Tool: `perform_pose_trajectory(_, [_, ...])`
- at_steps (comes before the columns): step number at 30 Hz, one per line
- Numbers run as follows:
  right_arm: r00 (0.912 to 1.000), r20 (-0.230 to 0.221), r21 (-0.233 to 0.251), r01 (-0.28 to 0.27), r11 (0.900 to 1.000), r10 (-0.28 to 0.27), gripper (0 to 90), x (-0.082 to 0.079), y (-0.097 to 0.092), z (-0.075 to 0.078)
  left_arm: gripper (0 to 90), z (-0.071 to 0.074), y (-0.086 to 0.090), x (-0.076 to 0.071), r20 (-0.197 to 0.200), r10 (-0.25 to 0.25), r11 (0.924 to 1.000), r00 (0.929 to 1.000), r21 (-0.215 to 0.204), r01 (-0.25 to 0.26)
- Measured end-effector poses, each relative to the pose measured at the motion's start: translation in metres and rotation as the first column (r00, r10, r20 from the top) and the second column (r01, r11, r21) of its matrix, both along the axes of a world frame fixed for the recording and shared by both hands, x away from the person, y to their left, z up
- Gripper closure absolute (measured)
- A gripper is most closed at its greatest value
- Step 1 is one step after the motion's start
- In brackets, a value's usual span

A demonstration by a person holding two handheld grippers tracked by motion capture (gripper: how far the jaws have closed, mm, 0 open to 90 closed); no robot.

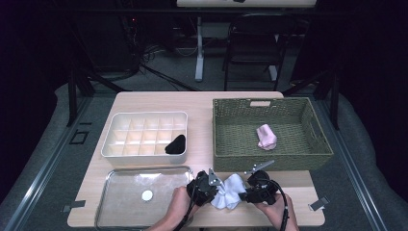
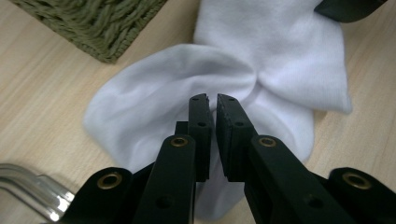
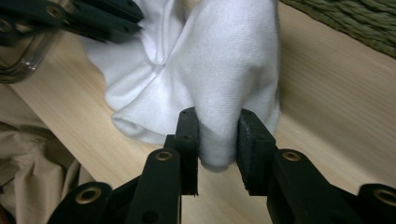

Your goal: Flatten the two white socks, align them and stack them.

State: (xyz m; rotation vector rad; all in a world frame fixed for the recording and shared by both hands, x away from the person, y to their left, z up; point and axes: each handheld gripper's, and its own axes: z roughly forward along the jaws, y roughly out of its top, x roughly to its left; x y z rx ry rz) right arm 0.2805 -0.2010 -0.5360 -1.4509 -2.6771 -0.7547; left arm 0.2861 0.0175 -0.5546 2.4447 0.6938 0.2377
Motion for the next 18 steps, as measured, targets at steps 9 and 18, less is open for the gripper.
perform_pose_trajectory(9, [1.0, -0.004, -0.003, -0.008, 1.0, 0.008, 72.1, 0.001, -0.004, 0.001, 84.0, 0.001, 0.001, 0.001, -0.001, 0.0, 1.0, 1.0, -0.006, 0.0])
perform_pose_trajectory(18, [0.9998, -0.009, 0.015, 0.015, 0.9998, -0.015, 72.1, 0.002, -0.015, 0.0, 86.7, 0.005, 0.015, 0.006, -0.014, 0.034, 0.9977, 0.9993, -0.059, -0.035])
